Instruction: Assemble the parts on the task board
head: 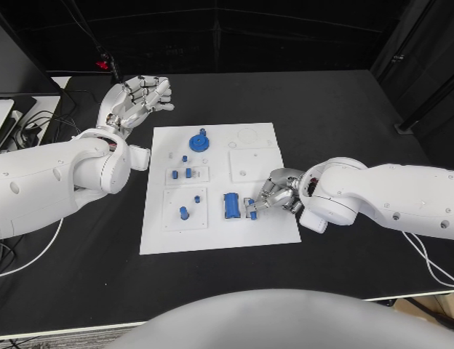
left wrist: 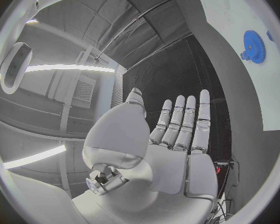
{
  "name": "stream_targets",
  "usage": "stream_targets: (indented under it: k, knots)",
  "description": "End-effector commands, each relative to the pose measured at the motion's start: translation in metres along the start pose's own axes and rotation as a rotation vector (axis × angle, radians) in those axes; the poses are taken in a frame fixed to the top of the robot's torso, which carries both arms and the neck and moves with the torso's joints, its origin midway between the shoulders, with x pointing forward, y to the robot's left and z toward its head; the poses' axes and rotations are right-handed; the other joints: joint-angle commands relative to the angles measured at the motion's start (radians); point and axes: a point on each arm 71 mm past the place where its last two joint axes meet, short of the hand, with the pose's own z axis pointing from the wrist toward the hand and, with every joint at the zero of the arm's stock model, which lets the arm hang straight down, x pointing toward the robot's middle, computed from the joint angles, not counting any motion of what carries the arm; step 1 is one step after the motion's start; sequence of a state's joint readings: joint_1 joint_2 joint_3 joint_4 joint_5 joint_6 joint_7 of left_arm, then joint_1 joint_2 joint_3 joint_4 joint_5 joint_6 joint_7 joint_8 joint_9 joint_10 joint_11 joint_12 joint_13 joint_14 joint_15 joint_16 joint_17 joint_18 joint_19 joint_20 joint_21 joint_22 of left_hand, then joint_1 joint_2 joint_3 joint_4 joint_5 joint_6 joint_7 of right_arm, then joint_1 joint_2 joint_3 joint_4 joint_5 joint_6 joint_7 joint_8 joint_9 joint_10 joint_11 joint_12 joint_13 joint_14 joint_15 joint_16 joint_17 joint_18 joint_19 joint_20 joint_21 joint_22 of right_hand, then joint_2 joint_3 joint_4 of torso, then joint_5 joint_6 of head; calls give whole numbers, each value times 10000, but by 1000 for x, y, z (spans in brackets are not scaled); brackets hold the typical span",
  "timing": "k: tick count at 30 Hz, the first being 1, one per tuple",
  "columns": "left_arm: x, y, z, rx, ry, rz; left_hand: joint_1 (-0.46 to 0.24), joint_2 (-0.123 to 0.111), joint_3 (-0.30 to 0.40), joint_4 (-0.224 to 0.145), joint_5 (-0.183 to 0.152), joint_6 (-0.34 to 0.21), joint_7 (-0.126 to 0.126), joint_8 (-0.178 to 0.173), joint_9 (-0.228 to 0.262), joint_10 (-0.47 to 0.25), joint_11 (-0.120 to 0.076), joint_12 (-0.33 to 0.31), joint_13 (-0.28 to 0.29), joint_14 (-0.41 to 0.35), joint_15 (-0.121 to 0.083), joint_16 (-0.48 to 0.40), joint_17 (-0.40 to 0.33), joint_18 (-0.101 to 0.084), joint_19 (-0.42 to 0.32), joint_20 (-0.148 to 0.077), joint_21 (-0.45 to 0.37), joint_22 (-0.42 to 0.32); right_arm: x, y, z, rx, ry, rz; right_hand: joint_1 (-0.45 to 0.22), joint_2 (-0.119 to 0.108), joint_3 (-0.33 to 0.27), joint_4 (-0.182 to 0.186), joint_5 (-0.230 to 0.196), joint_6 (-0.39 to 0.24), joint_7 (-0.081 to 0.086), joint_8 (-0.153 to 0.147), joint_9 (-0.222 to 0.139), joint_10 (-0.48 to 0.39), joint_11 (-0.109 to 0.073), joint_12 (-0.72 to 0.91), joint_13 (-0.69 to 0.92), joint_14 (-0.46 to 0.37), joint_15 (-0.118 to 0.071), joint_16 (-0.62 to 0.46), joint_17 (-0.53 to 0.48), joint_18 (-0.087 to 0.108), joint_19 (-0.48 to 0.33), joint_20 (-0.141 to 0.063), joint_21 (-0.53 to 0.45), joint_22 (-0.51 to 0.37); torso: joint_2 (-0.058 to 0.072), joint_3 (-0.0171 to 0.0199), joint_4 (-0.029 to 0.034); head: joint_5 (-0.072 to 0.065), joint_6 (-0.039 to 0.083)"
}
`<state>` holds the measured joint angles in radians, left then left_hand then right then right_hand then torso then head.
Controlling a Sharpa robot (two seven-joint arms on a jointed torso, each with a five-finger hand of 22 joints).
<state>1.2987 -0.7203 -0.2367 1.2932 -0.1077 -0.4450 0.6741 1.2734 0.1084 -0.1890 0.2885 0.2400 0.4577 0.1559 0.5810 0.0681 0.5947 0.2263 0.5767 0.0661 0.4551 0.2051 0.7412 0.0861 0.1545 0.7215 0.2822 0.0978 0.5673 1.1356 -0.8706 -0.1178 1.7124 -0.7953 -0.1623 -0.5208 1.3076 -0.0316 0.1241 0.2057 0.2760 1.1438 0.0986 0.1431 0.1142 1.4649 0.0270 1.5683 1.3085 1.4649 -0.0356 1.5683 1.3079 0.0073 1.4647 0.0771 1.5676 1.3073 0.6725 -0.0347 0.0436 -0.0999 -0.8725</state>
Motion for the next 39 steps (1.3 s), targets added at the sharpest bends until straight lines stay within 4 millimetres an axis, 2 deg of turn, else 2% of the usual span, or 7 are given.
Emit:
stream_targets:
  k: [1,8,26,33,39]
  knots:
    - [1,-2,1,89,64,-84,2,93,-53,21,48,-65,1140,61,-13,-81,-19,51,-15,-102,-1,60,-9,31,72,22,63,-8,1,2,0,-76,20,-76,-144,-18,-106,29,-37,11,35,-3,28,1059,85,25,2623,1059,86,25,2629,-73,1061,50,32,2635,1,0,6,0,-1]
    - [1,-2,1,82,66,-86,2,93,-53,21,48,-65,1140,61,-13,-81,-19,51,-15,-102,-1,60,-9,31,72,22,63,-8,1,3,0,-85,-18,-58,-252,-23,-387,144,-14,-151,70,96,93,1059,109,25,2623,1059,84,25,2629,-73,1061,49,32,2635,-1,0,1,27,-1]
    - [1,-2,1,76,77,-94,2,93,-53,21,48,-65,1140,61,-13,-81,-19,51,-15,-102,-1,60,-9,31,72,22,63,-8,2,5,1,-121,-38,-54,-295,74,-1047,341,-98,-630,118,654,400,1059,149,25,2623,1059,89,25,2629,-73,1061,54,32,2635,1,-4,-3,47,-1]
    - [1,-2,1,72,75,-92,2,93,-53,21,48,-65,1140,61,-13,-81,-19,51,-15,-102,-1,60,-9,31,72,22,63,-8,2,5,1,-136,-26,-62,-316,119,-1488,487,-191,-1086,178,1114,646,1059,204,25,2623,1059,108,25,2629,-73,1061,68,32,2635,2,2,2,42,-1]
    - [1,-1,1,64,72,-91,2,93,-53,21,48,-65,1140,61,-13,-81,-19,51,-15,-102,-1,60,-9,31,72,22,63,-8,3,6,1,-158,11,-83,-408,130,-1869,660,-484,-1435,202,1546,861,1059,228,25,2623,1059,117,25,2629,-73,1061,80,32,2635,3,-2,4,51,-1]
